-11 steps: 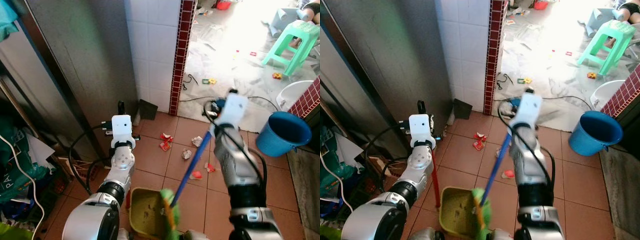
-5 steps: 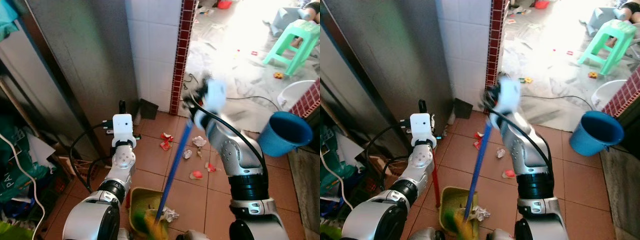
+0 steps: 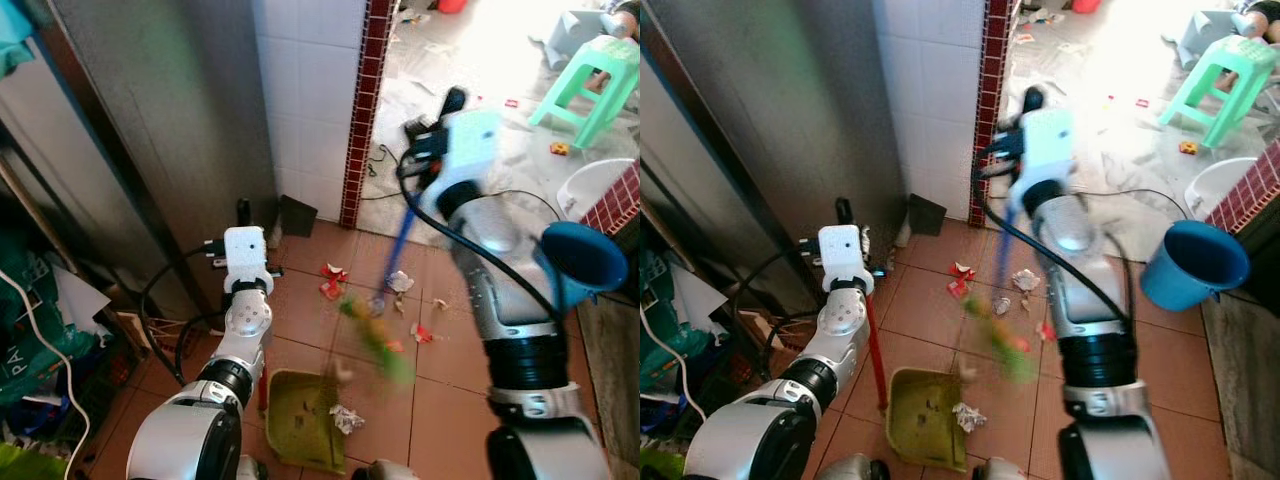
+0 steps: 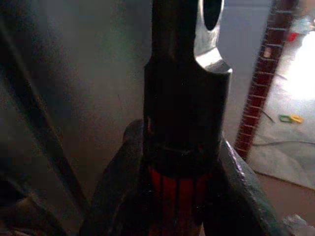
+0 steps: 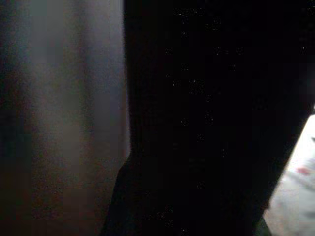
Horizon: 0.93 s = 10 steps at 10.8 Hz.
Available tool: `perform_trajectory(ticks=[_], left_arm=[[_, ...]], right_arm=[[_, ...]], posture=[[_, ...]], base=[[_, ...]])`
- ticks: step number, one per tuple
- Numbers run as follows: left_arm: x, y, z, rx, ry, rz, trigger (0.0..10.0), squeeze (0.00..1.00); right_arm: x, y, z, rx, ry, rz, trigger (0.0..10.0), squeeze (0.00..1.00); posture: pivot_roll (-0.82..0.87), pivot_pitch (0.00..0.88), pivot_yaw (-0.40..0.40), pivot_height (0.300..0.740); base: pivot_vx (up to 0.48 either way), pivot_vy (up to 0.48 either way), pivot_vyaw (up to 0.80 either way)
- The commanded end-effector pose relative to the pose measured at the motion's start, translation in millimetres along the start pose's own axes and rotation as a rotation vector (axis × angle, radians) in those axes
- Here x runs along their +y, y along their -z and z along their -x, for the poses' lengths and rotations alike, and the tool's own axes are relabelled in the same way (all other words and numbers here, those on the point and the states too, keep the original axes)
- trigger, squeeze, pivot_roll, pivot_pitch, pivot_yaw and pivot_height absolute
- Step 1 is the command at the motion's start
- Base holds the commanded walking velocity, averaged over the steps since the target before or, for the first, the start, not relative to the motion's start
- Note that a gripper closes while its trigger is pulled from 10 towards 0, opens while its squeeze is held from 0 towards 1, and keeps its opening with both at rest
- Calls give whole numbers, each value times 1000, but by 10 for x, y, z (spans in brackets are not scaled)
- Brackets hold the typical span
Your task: Sweep floor
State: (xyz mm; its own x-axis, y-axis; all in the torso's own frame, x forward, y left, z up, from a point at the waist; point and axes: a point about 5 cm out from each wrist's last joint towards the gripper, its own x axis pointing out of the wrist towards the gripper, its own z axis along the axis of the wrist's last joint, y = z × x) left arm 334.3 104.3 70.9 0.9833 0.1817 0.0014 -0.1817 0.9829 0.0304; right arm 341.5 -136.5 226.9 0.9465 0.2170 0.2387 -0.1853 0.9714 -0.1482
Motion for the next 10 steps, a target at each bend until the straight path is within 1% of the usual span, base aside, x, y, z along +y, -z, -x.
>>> perform_trajectory(ticks=[1,2,3,4,5,6,7,8,9,10], left_arm=[[63,-127,-71,-72,-39,-9,10000,0],[66,-133,-76,-73,-41,-5,10000,0],[48,-135,-69,-86,-11,-27,10000,0],[37,-115,-63,-72,-10,-37,10000,0],[35,-102,-63,-56,-16,-29,10000,0],[10,-87,-58,-38,-2,-15,10000,0],[3,-83,-57,-33,4,-15,10000,0],[-13,-74,-54,-25,17,-21,10000,0],[-28,-59,-48,-12,28,-22,10000,0],[-31,-54,-47,-7,30,-16,10000,0]], right_arm=[[-20,71,26,15,38,33,10000,0],[-34,139,49,45,64,34,10000,0],[-22,282,103,103,90,5,10000,0],[-13,429,159,171,123,-34,10000,0],[-12,535,200,223,164,-91,10000,0],[8,660,241,294,219,-176,10000,0],[18,693,246,318,243,-211,10000,0],[48,702,215,330,278,-276,10000,0],[64,654,163,308,304,-322,10000,0],[78,597,121,284,328,-393,10000,0]], posture=[[-120,39,7,740],[-120,40,8,740],[-121,39,11,740],[-120,39,13,740],[-119,37,14,740],[-119,33,14,740],[-118,32,14,740],[-117,28,13,740],[-117,27,13,740],[-120,23,12,740]], base=[[0,0,0],[0,0,0],[0,0,0],[0,0,0],[0,0,0],[0,0,0],[0,0,0],[0,0,0],[0,0,0],[0,0,0]])
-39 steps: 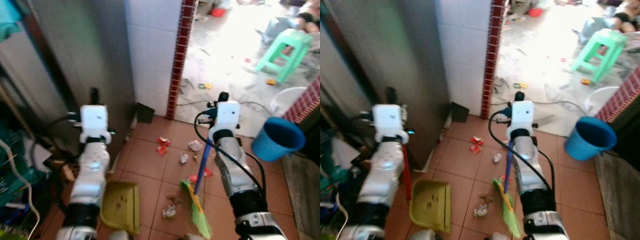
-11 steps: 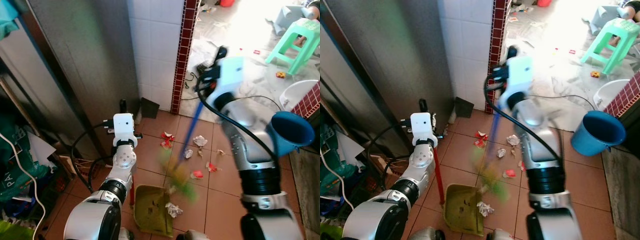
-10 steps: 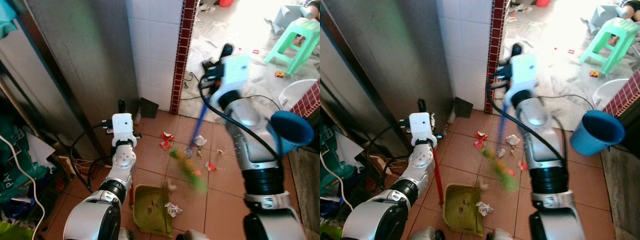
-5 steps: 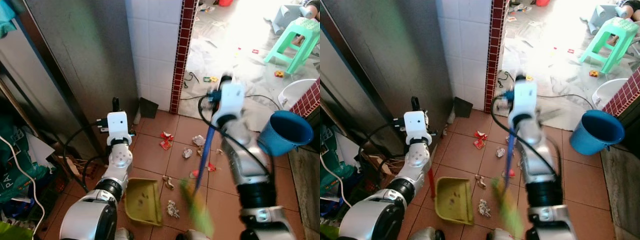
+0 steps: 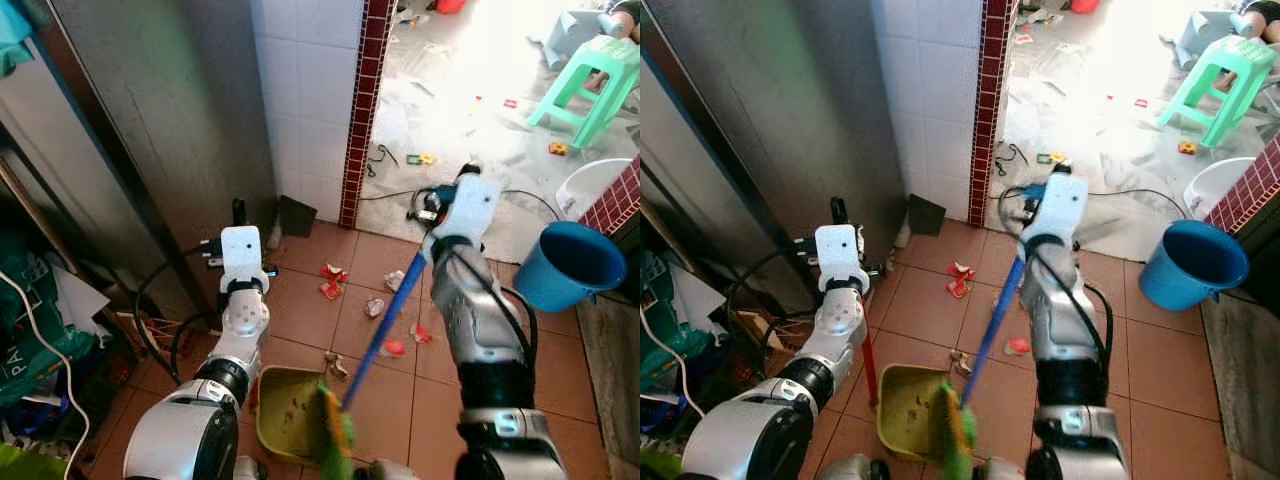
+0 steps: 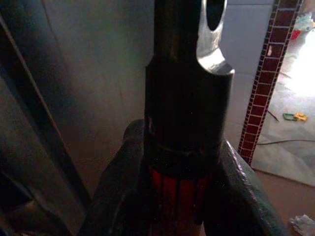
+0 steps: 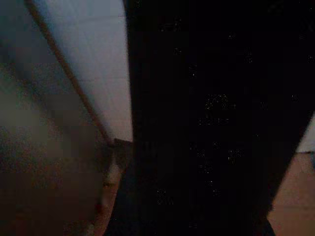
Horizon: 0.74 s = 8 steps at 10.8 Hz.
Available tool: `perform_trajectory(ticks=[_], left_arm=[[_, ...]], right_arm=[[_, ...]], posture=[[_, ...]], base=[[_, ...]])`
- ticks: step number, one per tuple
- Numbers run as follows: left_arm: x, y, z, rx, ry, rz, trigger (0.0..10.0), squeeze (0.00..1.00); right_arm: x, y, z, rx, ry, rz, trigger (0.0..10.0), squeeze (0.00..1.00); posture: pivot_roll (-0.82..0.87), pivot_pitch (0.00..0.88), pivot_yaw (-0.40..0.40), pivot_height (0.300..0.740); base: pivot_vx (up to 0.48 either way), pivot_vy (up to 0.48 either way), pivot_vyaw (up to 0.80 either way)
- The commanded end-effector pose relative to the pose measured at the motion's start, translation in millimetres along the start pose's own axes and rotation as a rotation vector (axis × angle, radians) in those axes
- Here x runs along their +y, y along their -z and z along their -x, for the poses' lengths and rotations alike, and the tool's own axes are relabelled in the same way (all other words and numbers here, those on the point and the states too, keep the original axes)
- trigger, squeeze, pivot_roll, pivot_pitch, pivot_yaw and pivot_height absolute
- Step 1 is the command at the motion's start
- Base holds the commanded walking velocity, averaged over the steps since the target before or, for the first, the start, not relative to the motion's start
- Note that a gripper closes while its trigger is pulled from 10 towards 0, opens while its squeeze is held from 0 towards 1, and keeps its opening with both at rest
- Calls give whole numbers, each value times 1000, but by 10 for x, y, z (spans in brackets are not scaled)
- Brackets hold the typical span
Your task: Sweep floor
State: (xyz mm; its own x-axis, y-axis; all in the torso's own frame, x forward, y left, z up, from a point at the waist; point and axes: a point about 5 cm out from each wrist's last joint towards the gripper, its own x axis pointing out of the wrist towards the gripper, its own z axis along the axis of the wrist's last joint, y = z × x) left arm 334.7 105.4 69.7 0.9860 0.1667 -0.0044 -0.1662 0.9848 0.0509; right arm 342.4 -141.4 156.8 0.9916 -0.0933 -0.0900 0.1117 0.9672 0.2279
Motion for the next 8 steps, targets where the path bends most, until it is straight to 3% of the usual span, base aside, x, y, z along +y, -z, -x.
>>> perform_trajectory(ticks=[1,3,4,5,6,8], left_arm=[[-45,-58,-38,-2,12,9,10000,0],[-51,-54,-35,0,13,10,10000,0],[-54,-52,-34,3,12,10,10000,0],[-48,-58,-40,4,5,8,10000,0],[-28,-120,-67,-43,22,-15,10000,0],[-17,-192,-78,-111,60,-86,10000,0]], right_arm=[[169,-192,-23,-48,-60,-159,10000,0],[301,-355,-17,-93,-133,-200,10000,0],[379,-468,-10,-144,-199,-150,10000,0],[413,-564,0,-203,-255,-84,10000,0],[385,-686,30,-302,-286,78,10000,0],[137,-674,67,-337,-205,219,10000,0]], posture=[[-119,21,11,740],[-121,16,8,740],[-121,15,8,740],[-118,15,6,740],[-123,16,6,740],[-126,23,5,740]], base=[[0,0,0],[0,0,0],[0,0,0],[0,0,0],[0,0,0],[0,0,0]])
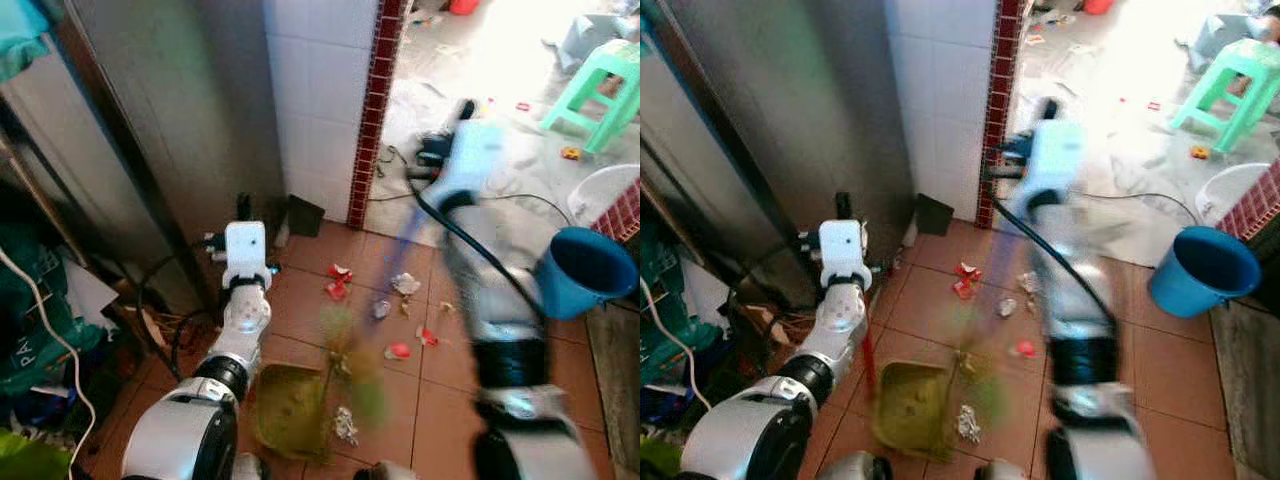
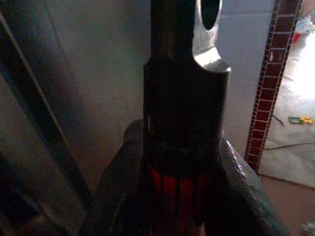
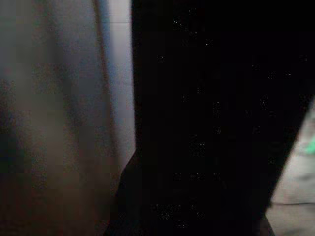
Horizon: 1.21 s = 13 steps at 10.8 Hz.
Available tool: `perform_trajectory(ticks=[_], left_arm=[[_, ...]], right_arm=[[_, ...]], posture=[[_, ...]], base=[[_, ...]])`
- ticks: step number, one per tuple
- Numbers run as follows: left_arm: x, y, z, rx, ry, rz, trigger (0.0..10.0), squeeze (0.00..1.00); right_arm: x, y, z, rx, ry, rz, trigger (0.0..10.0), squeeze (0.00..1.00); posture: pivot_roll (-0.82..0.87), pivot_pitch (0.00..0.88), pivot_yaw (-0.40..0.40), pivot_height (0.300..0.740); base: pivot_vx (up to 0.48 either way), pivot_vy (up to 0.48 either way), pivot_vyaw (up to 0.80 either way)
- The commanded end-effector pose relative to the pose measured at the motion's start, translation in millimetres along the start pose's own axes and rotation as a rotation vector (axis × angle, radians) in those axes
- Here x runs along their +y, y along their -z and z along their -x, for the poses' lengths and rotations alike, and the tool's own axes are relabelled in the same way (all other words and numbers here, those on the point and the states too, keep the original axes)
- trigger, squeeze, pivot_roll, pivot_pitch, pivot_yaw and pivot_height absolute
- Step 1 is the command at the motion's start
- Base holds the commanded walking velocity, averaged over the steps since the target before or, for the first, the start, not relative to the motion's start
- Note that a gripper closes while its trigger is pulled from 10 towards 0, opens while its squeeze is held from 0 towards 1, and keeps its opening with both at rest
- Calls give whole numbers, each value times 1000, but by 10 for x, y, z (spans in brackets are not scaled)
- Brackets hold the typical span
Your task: Sweep floor
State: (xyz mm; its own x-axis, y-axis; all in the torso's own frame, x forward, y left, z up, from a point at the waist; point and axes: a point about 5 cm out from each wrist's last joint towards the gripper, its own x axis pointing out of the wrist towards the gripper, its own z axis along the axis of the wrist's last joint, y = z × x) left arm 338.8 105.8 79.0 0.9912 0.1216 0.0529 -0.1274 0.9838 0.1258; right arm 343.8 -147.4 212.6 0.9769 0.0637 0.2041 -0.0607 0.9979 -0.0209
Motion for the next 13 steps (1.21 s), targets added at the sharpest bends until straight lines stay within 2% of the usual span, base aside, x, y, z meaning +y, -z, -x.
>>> perform_trajectory(ticks=[1,2,4,5,6,7,9,10,11,12,13], left_arm=[[2,-133,-45,-89,28,-58,10000,0],[2,-150,-38,-103,32,-48,10000,0],[-47,-7,34,-12,50,-24,10000,0],[-51,0,38,-7,50,-20,10000,0],[-116,106,81,83,50,-17,10000,0],[-182,156,126,120,66,-12,10000,0],[-249,196,177,145,87,-5,10000,0],[-256,221,195,161,88,-3,10000,0],[-276,239,218,173,83,4,10000,0],[-290,245,229,178,81,9,10000,0],[-295,246,233,179,82,12,10000,0]], right_arm=[[-10,-87,42,-54,16,13,10000,0],[-32,-38,88,-47,25,40,10000,0],[-113,202,191,76,110,91,10000,0],[-116,218,198,85,116,86,10000,0],[-141,330,252,156,154,67,10000,0],[-154,430,296,219,188,31,10000,0],[-135,486,294,282,231,-56,10000,0],[-118,491,284,295,254,-129,10000,0],[-10,374,213,230,231,-327,10000,0],[78,226,158,159,180,-447,10000,0],[122,124,129,117,139,-472,10000,0]], posture=[[-125,30,9,740],[-121,36,11,740],[-123,42,15,740],[-123,42,15,740],[-127,52,14,740],[-137,60,12,740],[-153,74,14,740],[-156,78,14,740],[-152,79,10,740],[-152,78,7,740],[-152,78,7,740]], base=[[0,0,0],[0,0,0],[0,0,0],[0,0,0],[0,0,0],[0,0,0],[0,0,0],[0,0,0],[0,0,0],[0,0,0],[0,0,0]])
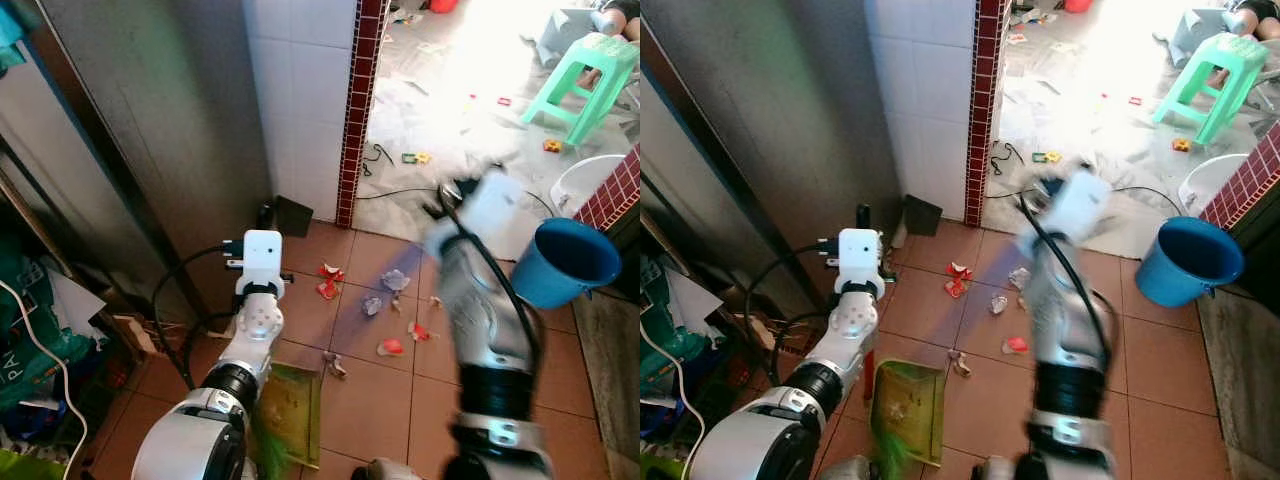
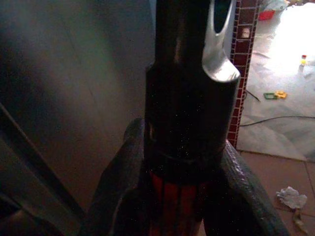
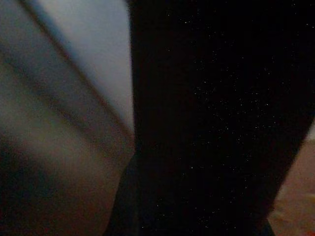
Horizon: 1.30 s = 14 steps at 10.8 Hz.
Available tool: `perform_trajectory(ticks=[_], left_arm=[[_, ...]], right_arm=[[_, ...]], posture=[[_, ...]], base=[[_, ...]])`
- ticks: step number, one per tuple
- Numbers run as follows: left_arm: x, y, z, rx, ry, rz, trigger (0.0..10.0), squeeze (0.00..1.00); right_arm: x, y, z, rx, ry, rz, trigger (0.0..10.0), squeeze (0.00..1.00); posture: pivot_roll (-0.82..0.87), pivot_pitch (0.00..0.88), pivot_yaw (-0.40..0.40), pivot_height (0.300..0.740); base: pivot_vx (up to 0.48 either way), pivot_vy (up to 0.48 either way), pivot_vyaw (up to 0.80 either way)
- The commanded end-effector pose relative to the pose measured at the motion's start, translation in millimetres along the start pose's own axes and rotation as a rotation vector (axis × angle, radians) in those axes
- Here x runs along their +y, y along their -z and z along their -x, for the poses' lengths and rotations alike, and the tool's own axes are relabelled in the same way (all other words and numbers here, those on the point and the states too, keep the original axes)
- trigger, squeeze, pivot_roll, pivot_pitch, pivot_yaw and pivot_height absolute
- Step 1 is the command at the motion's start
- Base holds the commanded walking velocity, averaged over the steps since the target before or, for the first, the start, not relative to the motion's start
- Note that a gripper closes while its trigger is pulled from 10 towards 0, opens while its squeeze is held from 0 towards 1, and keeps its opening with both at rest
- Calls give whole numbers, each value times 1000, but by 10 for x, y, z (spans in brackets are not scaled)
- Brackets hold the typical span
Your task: Sweep floor
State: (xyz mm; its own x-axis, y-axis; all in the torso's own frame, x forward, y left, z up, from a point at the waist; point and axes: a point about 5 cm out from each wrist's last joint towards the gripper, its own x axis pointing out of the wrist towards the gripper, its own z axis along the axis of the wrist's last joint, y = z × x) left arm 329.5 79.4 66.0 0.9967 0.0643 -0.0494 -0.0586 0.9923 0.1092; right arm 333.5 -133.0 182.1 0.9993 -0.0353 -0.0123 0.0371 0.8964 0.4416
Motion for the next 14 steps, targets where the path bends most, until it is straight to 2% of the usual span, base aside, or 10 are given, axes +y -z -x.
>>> perform_trajectory(ticks=[1,2,3,4,6,7,9,11,12,14], left_arm=[[-41,166,87,84,17,7,10000,0],[-45,160,80,96,21,51,10000,0],[-26,131,58,92,17,113,10000,0],[-4,116,43,90,11,141,10000,0],[25,73,13,77,20,201,10000,0],[81,7,-34,51,14,238,10000,0],[185,-86,-93,5,12,256,10000,0],[271,-153,-111,-30,1,267,10000,0],[329,-258,-98,-78,5,275,10000,0],[377,-380,-51,-134,27,282,10000,0]], right_arm=[[115,-227,4,-92,-63,-41,10000,0],[205,-342,-6,-124,-118,-45,10000,0],[271,-441,-18,-162,-192,15,10000,0],[290,-486,-21,-182,-235,76,10000,0],[231,-558,-32,-202,-278,197,10000,0],[178,-701,-83,-243,-319,310,10000,0],[167,-914,-185,-296,-355,404,10000,0],[220,-1069,-272,-349,-360,480,10000,0],[251,-1065,-316,-371,-383,584,10000,0],[224,-898,-287,-370,-416,672,10000,0]], posture=[[-151,78,5,740],[-150,76,5,740],[-150,71,6,740],[-151,66,7,740],[-150,55,10,740],[-149,50,12,740],[-140,44,7,740],[-131,36,19,740],[-117,24,42,740],[-105,6,62,740]], base=[[0,0,0],[0,0,0],[0,0,0],[0,0,0],[0,0,0],[0,0,0],[0,0,0],[0,0,0],[0,0,0],[0,0,0]])
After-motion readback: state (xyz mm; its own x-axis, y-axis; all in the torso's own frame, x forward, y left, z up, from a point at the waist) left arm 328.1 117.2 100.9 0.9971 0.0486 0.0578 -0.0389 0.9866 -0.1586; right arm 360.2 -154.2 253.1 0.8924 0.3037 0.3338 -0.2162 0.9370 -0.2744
